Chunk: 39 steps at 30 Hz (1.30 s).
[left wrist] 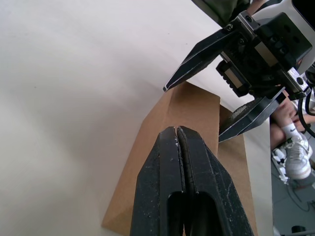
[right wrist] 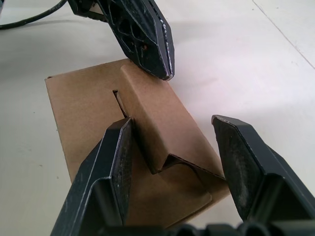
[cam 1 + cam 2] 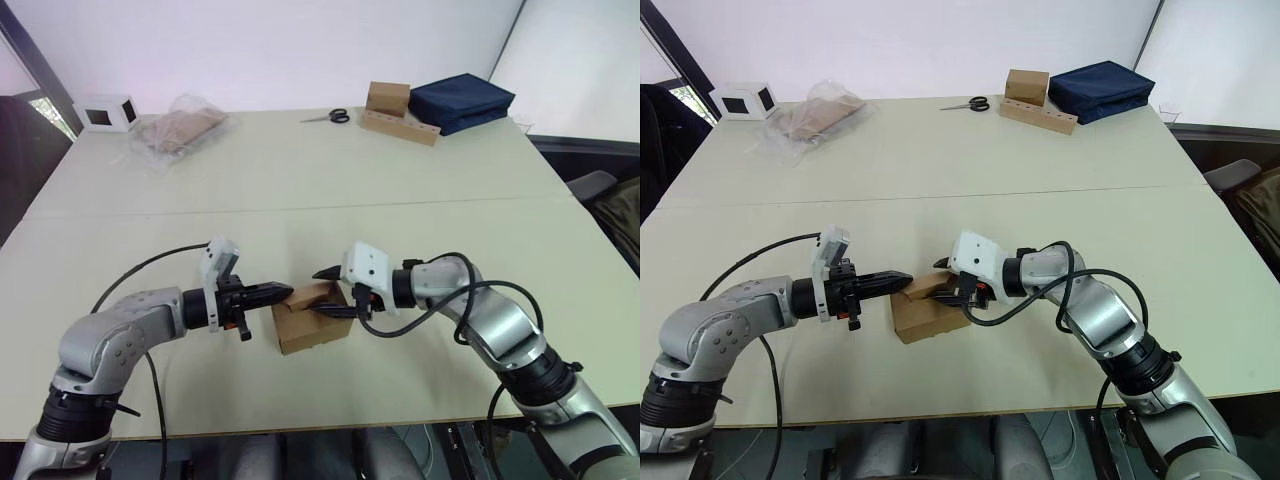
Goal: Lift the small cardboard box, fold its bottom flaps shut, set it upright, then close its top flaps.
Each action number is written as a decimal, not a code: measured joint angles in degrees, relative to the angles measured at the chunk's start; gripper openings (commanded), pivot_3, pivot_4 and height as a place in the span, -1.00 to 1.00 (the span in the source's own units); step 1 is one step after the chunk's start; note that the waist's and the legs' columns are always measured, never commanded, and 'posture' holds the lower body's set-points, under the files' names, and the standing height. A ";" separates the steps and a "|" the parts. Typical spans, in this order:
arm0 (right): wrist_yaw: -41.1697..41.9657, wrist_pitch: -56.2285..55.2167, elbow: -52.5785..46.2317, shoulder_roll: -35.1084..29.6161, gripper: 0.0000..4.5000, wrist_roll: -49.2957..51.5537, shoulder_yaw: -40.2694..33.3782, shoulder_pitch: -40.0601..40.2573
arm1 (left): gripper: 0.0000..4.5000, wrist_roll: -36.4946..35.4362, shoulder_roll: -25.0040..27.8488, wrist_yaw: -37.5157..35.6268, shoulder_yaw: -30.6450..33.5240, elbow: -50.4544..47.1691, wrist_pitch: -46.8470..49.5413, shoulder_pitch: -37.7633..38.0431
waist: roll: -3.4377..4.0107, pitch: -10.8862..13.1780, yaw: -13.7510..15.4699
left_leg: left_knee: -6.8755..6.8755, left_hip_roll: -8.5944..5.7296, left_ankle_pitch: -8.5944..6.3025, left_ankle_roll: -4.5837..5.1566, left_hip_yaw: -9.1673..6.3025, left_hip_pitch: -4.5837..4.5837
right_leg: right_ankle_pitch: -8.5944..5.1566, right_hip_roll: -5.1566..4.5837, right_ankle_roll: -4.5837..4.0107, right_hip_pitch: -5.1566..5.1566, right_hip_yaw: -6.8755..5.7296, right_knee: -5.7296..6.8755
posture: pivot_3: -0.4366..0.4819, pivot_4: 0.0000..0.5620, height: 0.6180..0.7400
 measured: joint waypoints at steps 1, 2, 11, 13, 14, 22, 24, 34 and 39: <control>-0.03 0.00 0.01 0.10 0.16 -0.04 0.00 0.01 | -1.00 0.01 0.00 0.04 0.00 0.00 0.06 0.00 | 0.00 0.00 0.00 | 0.00 0.00 0.00 0.00 0.00 0.00 | 0.00 0.00 0.00 0.00 0.00 0.00 | -0.05 -0.47 1.00; -0.03 0.03 0.01 0.12 0.16 -0.04 0.00 0.03 | -1.00 0.05 0.01 0.04 -0.03 0.00 0.10 0.00 | 0.00 0.00 0.00 | 0.00 0.00 0.00 0.00 0.00 0.00 | 0.00 0.00 0.00 0.00 0.00 0.00 | -0.05 -0.47 1.00; 1.68 7.53 -1.55 1.03 0.16 7.85 -4.52 2.28 | -1.00 3.64 1.14 -0.78 -1.86 -0.82 -2.75 0.40 | 0.00 0.00 0.02 | -0.01 0.00 0.00 0.00 0.00 0.00 | 0.00 0.00 0.00 0.00 0.00 0.00 | -0.05 -0.47 1.00; 1.63 9.32 -2.13 1.46 0.16 9.94 -6.00 2.69 | -1.00 4.54 1.40 -0.97 -2.46 -1.14 -3.64 0.42 | 0.00 0.00 0.05 | 0.00 0.00 0.00 0.00 0.00 0.00 | 0.00 0.00 0.00 0.02 0.00 -0.01 | -0.05 -0.47 1.00; 1.30 10.15 -2.37 1.97 0.16 10.93 -6.81 2.92 | -1.00 4.96 1.41 -1.04 -2.64 -1.23 -4.12 0.45 | 0.00 0.00 0.10 | 0.00 0.00 0.00 0.00 0.00 0.00 | 0.00 0.00 0.00 0.02 0.00 -0.01 | -0.05 -0.47 1.00; -2.00 15.11 -4.00 4.55 0.16 16.09 -9.69 3.95 | -1.00 4.56 1.75 -1.20 -2.47 -1.93 -4.10 0.49 | 0.00 0.00 0.10 | 0.00 0.00 0.00 0.00 0.00 0.00 | 0.00 0.00 0.00 0.02 0.00 0.00 | -0.05 -0.47 1.00; -2.57 15.80 -4.47 4.47 0.16 16.96 -9.79 4.15 | -1.00 4.74 4.35 -1.80 -2.51 -3.38 -3.56 0.53 | 0.00 0.00 -0.03 | -0.01 0.00 0.00 0.00 0.00 0.00 | 0.00 0.01 0.00 0.00 0.00 -0.01 | -0.05 -0.47 1.00; -3.55 16.24 -6.41 2.90 0.16 18.81 -11.14 5.52 | -1.00 1.61 6.52 -0.14 -0.17 -9.44 -0.57 -0.33 | 0.01 0.01 0.01 | -0.02 0.00 0.00 0.01 0.01 -0.01 | 0.00 0.01 0.00 0.00 0.00 -0.01 | -0.05 -0.47 1.00; -3.83 16.29 -7.07 2.31 0.16 19.80 -11.88 5.65 | -1.00 1.86 6.32 1.39 -0.96 -10.85 -0.43 -0.84 | 0.01 0.01 -0.03 | -0.02 0.00 0.00 0.01 0.01 -0.01 | 0.00 0.01 0.00 0.00 0.00 -0.01 | -0.05 -0.47 1.00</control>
